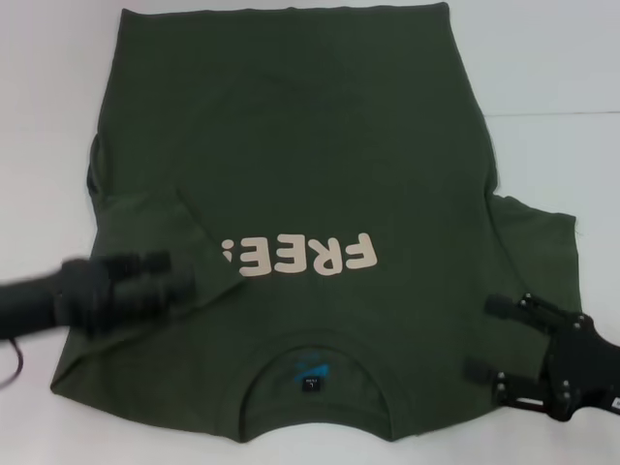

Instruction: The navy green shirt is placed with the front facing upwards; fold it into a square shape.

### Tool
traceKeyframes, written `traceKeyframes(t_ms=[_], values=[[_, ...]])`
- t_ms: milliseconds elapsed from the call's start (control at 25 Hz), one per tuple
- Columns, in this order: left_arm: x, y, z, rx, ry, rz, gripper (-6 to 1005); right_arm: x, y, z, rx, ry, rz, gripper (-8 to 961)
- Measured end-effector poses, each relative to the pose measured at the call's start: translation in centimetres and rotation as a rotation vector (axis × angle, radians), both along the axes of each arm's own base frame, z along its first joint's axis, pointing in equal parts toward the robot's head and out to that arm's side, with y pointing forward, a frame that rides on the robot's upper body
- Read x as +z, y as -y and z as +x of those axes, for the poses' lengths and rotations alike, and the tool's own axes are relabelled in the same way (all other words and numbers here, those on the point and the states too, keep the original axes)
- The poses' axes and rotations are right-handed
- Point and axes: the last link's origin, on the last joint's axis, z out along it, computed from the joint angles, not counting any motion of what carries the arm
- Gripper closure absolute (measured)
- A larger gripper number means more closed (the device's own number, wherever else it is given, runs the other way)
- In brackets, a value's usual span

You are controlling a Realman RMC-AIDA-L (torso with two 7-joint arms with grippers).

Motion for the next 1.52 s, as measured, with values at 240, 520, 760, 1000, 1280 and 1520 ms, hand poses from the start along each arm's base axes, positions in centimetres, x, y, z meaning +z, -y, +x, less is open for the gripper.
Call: traceKeyframes(t_ms=[240, 520, 760, 1000, 1280, 1520], values=[[-1.8, 4.6, -1.3, -0.348, -0.139, 0.135, 195, 1.5, -0.7, -0.1, -0.034, -0.004, -0.032, 9], [-2.9, 5.8, -3.4, -0.35, -0.244, 0.116, 205, 2.8, -0.9, 0.3, -0.065, 0.032, -0.048, 9], [-3.0, 5.3, -4.7, -0.274, -0.294, 0.145, 205, 4.7, -1.4, 0.0, -0.1, 0.055, -0.085, 9], [-2.9, 5.1, -4.7, -0.263, -0.285, 0.158, 202, 8.8, -3.2, -2.1, -0.267, 0.066, -0.249, 9], [-2.8, 4.9, -4.5, -0.267, -0.279, 0.158, 201, 13.0, -7.3, -3.1, -0.727, 0.162, -0.451, 8], [-3.0, 4.9, -4.3, -0.274, -0.264, 0.149, 202, 13.8, -10.3, -2.9, -1.021, 0.233, -0.427, 23]])
